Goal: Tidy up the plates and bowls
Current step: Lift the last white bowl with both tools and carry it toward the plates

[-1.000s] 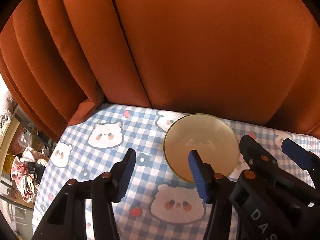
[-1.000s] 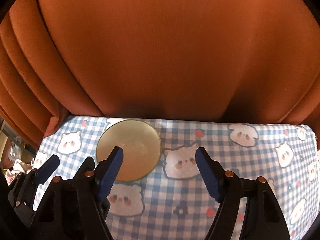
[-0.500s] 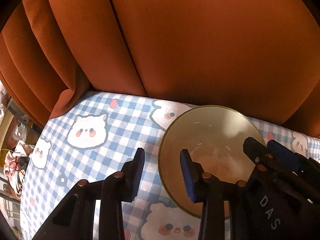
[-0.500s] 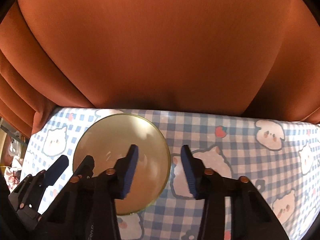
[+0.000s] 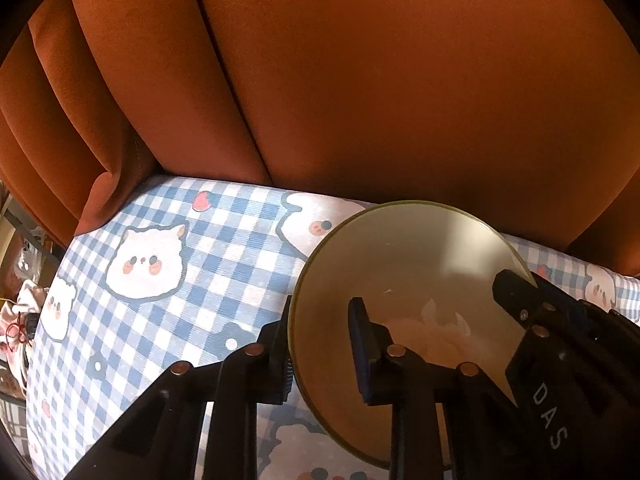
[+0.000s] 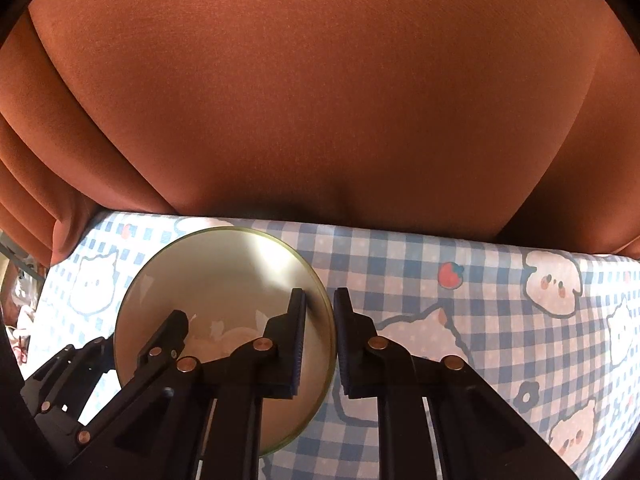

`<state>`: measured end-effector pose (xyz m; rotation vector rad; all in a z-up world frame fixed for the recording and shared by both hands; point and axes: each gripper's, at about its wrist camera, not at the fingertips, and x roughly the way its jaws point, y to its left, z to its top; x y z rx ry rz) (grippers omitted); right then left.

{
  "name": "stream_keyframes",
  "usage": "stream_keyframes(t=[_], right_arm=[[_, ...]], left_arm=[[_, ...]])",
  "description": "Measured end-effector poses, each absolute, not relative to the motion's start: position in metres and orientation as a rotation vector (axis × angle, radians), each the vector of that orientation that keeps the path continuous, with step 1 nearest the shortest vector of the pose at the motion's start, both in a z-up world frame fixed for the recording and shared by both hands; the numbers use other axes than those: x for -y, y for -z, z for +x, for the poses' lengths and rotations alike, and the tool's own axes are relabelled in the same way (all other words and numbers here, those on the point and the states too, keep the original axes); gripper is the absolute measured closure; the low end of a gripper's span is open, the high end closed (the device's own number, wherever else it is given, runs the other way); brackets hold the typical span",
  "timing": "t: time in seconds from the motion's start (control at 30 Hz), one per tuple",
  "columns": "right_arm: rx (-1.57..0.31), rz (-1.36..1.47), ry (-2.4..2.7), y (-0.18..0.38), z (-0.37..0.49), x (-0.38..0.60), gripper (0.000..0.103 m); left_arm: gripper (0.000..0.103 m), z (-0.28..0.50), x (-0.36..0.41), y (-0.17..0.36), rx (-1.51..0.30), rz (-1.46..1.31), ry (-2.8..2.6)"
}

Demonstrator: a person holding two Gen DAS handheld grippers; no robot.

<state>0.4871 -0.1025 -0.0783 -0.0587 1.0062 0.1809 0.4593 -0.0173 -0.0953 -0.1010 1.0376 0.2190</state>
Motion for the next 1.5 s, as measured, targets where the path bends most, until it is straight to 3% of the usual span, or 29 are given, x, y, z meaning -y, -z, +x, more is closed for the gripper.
stream_keyframes(t=[0.7,1.5], right_arm=[[-1.003,-0.033,-0.161,0.034,0.441,0.123,0.086],[-0.908,-0.022,0.013,-0.051,0.313,0.113,0.086]], left_arm=[[0.080,0.411,0.036,0.045,-1.030,-0.105,-0.195],[0.080,0.313,0.019,-0.028,-0.956,-0.083,-0.002]])
